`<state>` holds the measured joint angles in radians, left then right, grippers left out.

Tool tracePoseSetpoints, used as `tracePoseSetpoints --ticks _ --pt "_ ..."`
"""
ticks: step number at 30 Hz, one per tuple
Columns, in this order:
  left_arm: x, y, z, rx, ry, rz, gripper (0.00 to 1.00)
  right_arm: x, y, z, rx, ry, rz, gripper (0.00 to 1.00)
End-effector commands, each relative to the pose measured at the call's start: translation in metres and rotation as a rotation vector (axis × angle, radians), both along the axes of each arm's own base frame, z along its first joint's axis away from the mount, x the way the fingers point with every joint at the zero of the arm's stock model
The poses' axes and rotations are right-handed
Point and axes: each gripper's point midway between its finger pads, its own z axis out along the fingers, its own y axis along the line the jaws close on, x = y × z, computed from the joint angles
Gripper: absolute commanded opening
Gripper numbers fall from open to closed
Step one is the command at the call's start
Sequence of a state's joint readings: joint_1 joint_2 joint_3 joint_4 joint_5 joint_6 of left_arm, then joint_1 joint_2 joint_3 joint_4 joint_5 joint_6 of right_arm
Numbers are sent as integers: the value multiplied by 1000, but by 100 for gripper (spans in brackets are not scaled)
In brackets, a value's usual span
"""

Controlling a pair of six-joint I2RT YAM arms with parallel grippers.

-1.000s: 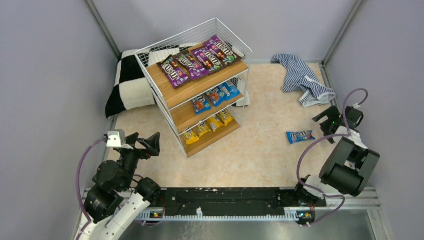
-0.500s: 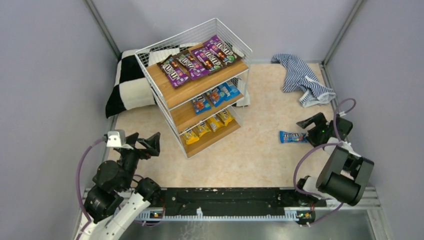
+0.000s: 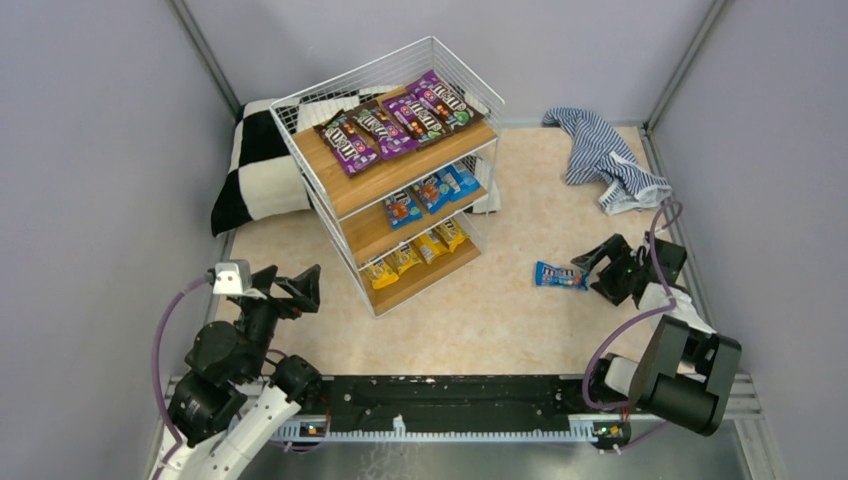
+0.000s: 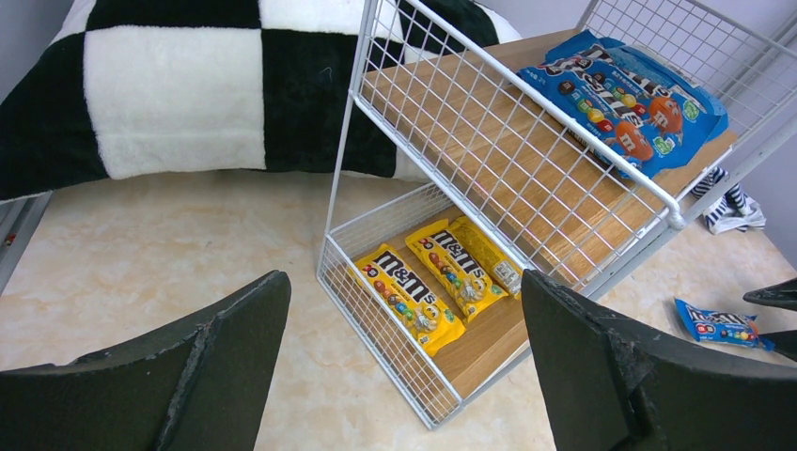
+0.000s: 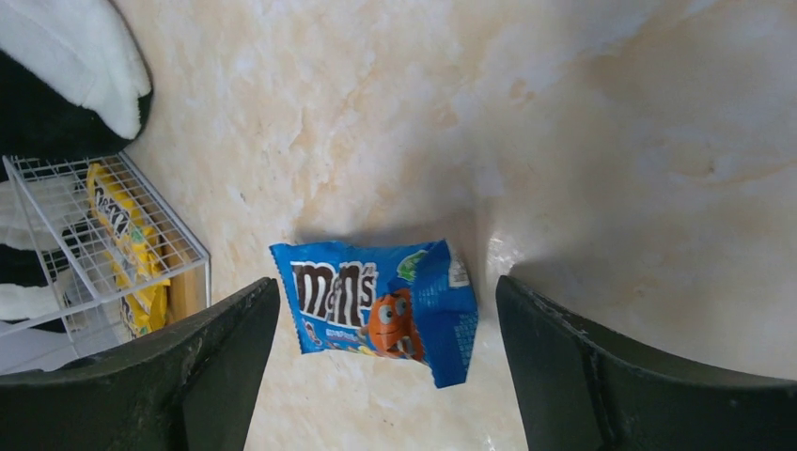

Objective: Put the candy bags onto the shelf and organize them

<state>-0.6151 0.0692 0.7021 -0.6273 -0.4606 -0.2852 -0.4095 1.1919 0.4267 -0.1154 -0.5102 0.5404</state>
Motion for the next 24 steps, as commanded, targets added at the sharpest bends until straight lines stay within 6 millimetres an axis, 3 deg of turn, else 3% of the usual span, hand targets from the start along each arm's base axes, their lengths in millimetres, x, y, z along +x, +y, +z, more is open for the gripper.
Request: tracePoseSetpoints --ticks 1,7,12,24 --pt "0 0 9 -11 -41 -4 98 -11 0 -6 31 17 13 81" --pt "1 -1 9 -10 -40 -4 98 -12 4 -14 57 26 27 54" --pt "1 -1 9 -8 -38 -4 98 -16 11 -15 75 32 42 49" --pt "2 -1 8 -5 -34 -2 98 -19 23 -32 76 53 54 24"
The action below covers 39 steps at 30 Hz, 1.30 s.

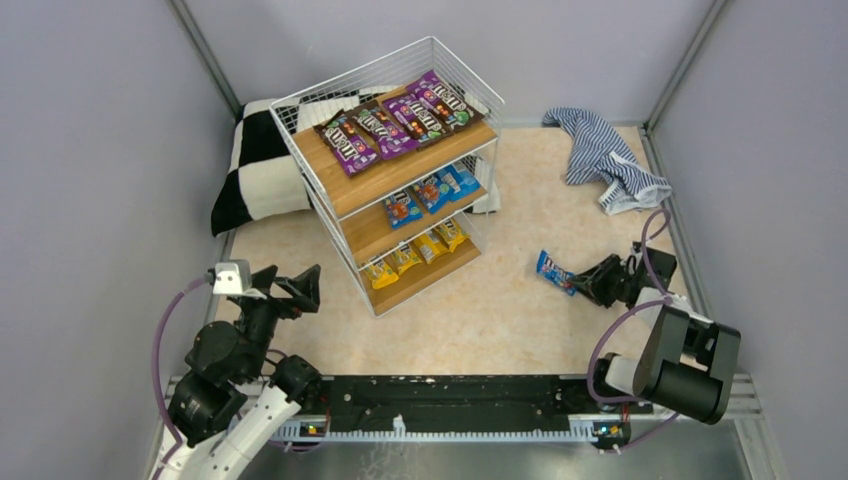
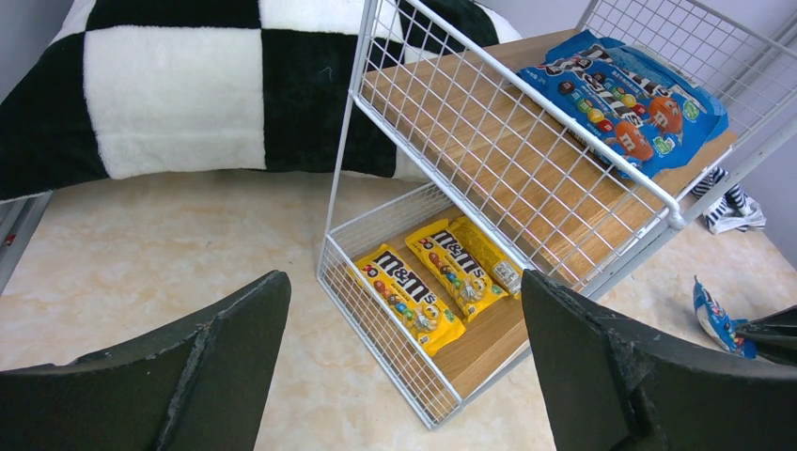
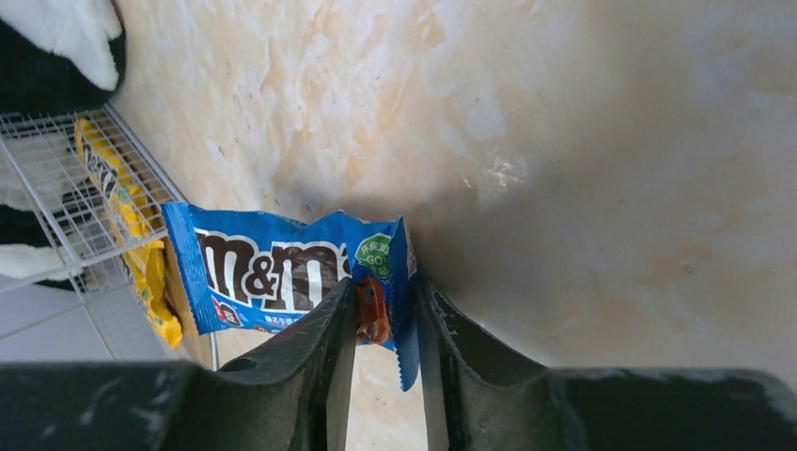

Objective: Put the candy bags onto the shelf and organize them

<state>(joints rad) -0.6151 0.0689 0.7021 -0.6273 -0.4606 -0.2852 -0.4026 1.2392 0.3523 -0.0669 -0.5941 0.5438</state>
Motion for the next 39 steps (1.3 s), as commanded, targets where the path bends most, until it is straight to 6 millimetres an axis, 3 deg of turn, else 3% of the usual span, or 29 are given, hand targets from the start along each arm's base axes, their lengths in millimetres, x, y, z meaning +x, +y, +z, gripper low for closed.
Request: tracePoseSetpoints --ticks 1,6,11,18,23,29,33,39 --pt "2 -1 8 -5 -33 -1 98 -1 1 -12 -15 14 -1 21" --pt "3 -1 8 -3 -30 -1 98 0 7 -8 2 -3 24 23" --pt "3 -1 7 -1 -28 1 98 0 11 6 11 -38 47 46" --pt "3 -1 8 -4 -29 3 98 -4 9 17 62 -85 -16 51" --pt "3 -1 8 -4 -30 0 99 -8 7 8 90 -62 -28 48" --pt "2 -1 8 -7 -34 0 98 1 10 4 119 -100 6 31" --pt "2 -1 8 -5 -32 -1 98 -6 31 7 227 -107 71 27" --pt "3 -2 7 0 -27 0 98 -21 76 18 229 -116 202 25"
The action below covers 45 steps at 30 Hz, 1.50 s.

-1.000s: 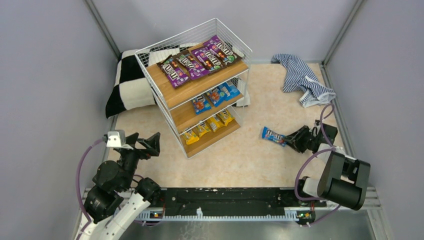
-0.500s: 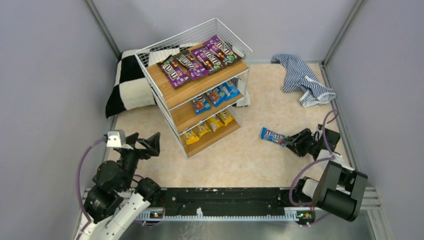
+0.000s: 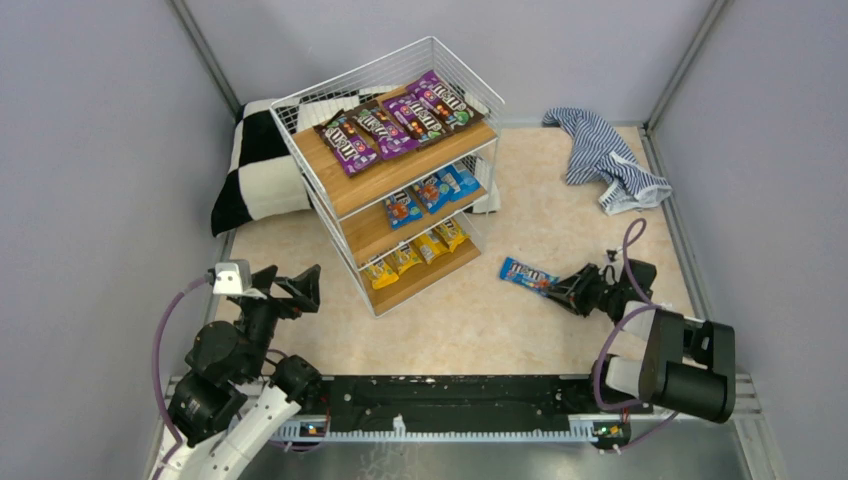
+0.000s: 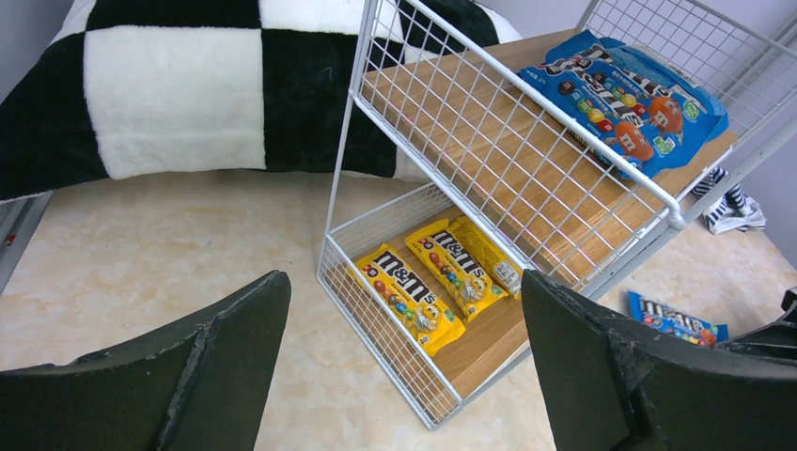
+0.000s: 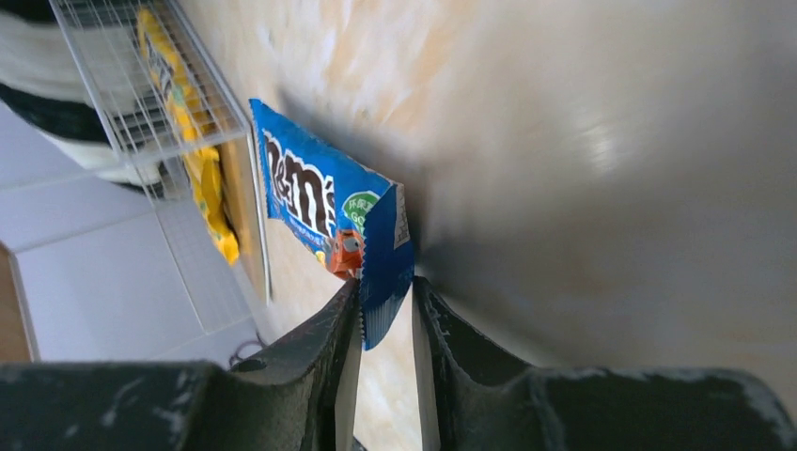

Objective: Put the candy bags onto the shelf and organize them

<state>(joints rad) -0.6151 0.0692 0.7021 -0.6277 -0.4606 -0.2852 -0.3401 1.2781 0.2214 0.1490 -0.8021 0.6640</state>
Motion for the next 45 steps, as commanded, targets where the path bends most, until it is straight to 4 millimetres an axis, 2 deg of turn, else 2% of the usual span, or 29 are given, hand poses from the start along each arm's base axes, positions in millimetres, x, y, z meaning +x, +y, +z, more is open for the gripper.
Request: tracePoseSetpoints --ticks 1,6,7,12,16,20,22,27,31,35,39,42,45 --pt "4 -2 7 0 -26 0 98 -5 25 19 8 -72 77 27" --pt "4 -2 6 1 -24 0 98 5 6 21 -124 -55 32 64" --pt "4 -2 7 1 -25 -1 98 8 4 22 -136 -51 38 66" --pt "3 -1 8 -5 -31 2 98 20 -6 8 -183 11 90 66" --pt "3 -1 8 -6 -32 1 98 35 -8 4 -187 -28 108 63" --pt "3 -2 8 -2 -29 -3 99 44 -1 2 -146 -57 134 44" --pt "4 -2 7 0 -27 -3 98 44 8 -2 -106 -47 169 41" --pt "4 -2 7 1 -27 -3 98 28 30 -12 -16 -2 222 40" --pt "4 -2 7 0 -26 1 98 6 44 -8 60 18 244 32" --pt "4 -2 6 2 -23 1 98 -9 51 -1 50 26 259 32" --pt "5 -2 6 5 -19 2 99 -12 48 2 15 28 248 38" --pt "4 -2 6 0 -23 3 98 -16 43 -5 -25 71 228 44" --pt "3 -1 7 -2 -27 5 99 -25 46 -9 3 100 217 49"
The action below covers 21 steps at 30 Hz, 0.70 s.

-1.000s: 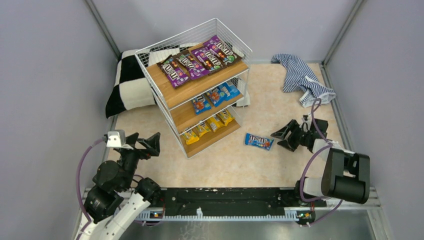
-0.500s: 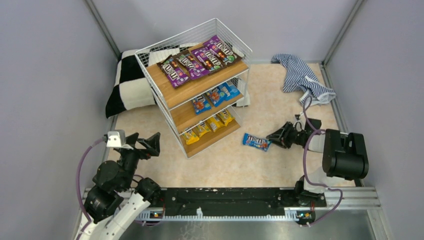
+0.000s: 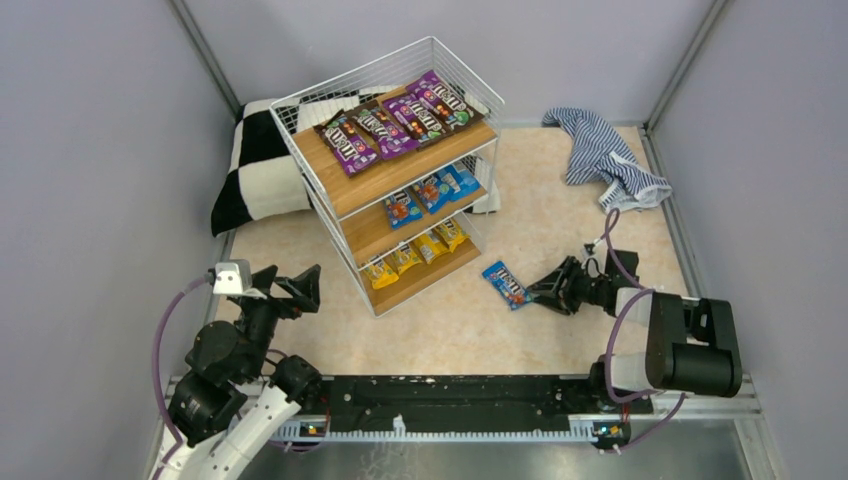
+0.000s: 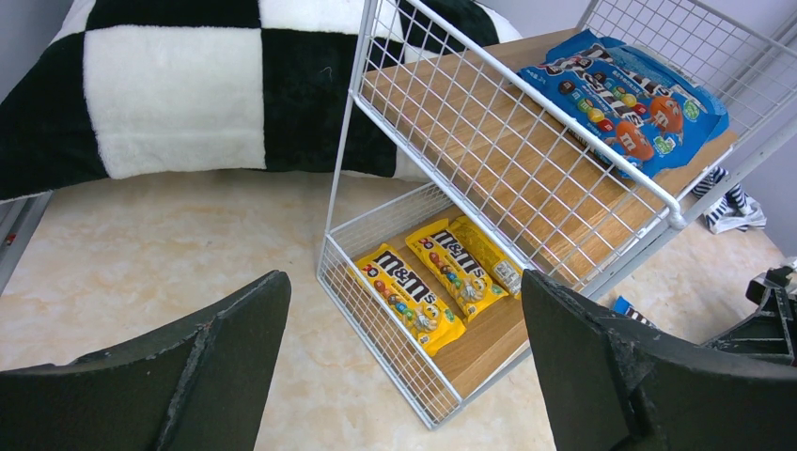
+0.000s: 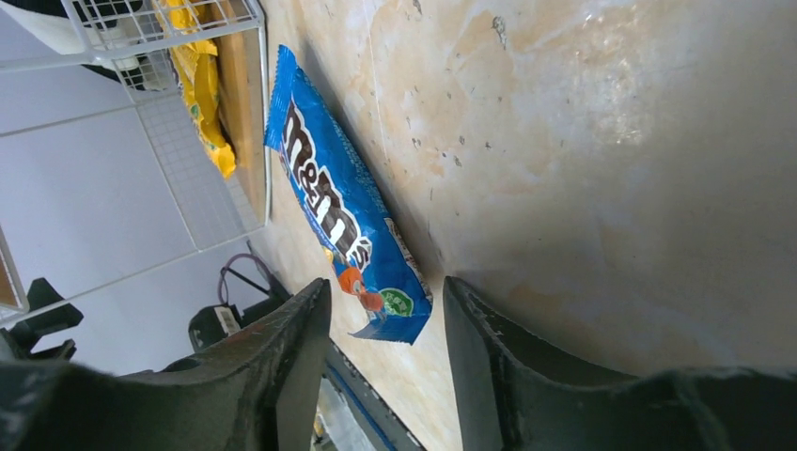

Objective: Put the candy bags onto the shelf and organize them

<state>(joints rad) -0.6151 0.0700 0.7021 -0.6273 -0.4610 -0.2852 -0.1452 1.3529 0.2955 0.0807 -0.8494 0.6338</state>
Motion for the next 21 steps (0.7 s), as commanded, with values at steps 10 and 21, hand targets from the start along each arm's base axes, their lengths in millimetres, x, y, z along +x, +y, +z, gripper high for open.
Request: tracePoseSetpoints --ticks 10,21 --pt "3 -1 8 -4 -29 3 99 -8 5 -12 -21 32 -56 57" --pt "3 0 8 -6 -29 7 99 -7 16 -23 11 42 -53 39"
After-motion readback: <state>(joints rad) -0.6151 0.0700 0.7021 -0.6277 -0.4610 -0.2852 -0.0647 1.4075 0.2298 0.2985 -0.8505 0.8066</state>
